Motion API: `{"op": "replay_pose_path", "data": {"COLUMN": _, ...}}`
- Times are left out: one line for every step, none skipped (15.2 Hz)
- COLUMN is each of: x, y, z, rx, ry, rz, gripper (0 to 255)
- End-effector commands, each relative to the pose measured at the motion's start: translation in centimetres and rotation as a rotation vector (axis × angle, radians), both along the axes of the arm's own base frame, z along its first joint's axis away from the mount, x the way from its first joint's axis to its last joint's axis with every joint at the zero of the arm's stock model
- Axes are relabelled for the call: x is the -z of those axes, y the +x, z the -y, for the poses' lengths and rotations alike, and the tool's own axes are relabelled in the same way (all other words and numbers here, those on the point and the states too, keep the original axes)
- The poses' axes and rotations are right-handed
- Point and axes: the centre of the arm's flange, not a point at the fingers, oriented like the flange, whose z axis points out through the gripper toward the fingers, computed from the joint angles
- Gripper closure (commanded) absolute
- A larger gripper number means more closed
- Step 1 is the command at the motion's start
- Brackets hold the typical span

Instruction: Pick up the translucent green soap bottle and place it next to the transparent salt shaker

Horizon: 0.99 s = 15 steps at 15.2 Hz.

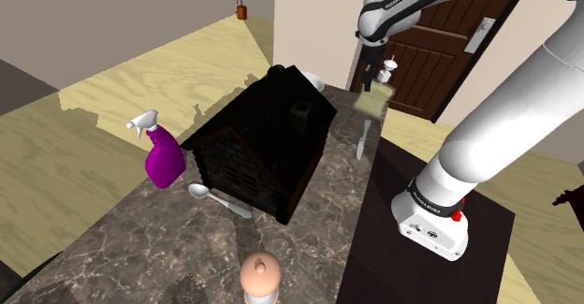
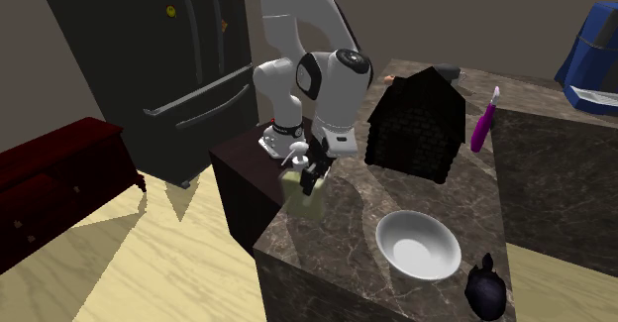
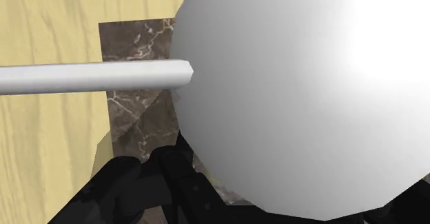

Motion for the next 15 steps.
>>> {"op": "replay_pose_path", "data": {"x": -1.1, "y": 0.0, "z": 0.0, "rx": 0.0, "ry": 0.0, "rz": 0.0, "gripper": 255}}
{"op": "replay_pose_path", "data": {"x": -1.7, "y": 0.0, "z": 0.0, "rx": 0.0, "ry": 0.0, "rz": 0.0, "gripper": 255}}
{"op": "replay_pose_path", "data": {"x": -2.2, "y": 0.0, "z": 0.0, "rx": 0.0, "ry": 0.0, "rz": 0.0, "gripper": 255}}
{"op": "replay_pose_path", "data": {"x": -2.7, "y": 0.0, "z": 0.0, "rx": 0.0, "ry": 0.0, "rz": 0.0, "gripper": 255}}
{"op": "replay_pose_path", "data": {"x": -3.2, "y": 0.0, "z": 0.0, "rx": 0.0, "ry": 0.0, "rz": 0.0, "gripper": 255}}
{"op": "replay_pose_path", "data": {"x": -3.8, "y": 0.0, "z": 0.0, "rx": 0.0, "ry": 0.0, "rz": 0.0, "gripper": 255}}
{"op": "replay_pose_path", "data": {"x": -4.3, "y": 0.0, "z": 0.0, "rx": 0.0, "ry": 0.0, "rz": 0.0, "gripper": 255}}
{"op": "replay_pose_path", "data": {"x": -4.8, "y": 0.0, "z": 0.0, "rx": 0.0, "ry": 0.0, "rz": 0.0, "gripper": 255}}
{"op": "replay_pose_path", "data": {"x": -5.4, "y": 0.0, "z": 0.0, "rx": 0.0, "ry": 0.0, "rz": 0.0, "gripper": 255}}
{"op": "replay_pose_path", "data": {"x": -5.9, "y": 0.0, "z": 0.0, "rx": 0.0, "ry": 0.0, "rz": 0.0, "gripper": 255}}
{"op": "replay_pose_path", "data": {"x": -6.4, "y": 0.0, "z": 0.0, "rx": 0.0, "ry": 0.0, "rz": 0.0, "gripper": 255}}
{"op": "replay_pose_path", "data": {"x": -6.9, "y": 0.0, "z": 0.0, "rx": 0.0, "ry": 0.0, "rz": 0.0, "gripper": 255}}
{"op": "replay_pose_path", "data": {"x": -7.5, "y": 0.0, "z": 0.0, "rx": 0.0, "ry": 0.0, "rz": 0.0, "gripper": 255}}
{"op": "replay_pose_path", "data": {"x": -8.0, "y": 0.0, "z": 0.0, "rx": 0.0, "ry": 0.0, "rz": 0.0, "gripper": 255}}
{"op": "replay_pose_path", "data": {"x": -8.5, "y": 0.0, "z": 0.0, "rx": 0.0, "ry": 0.0, "rz": 0.0, "gripper": 255}}
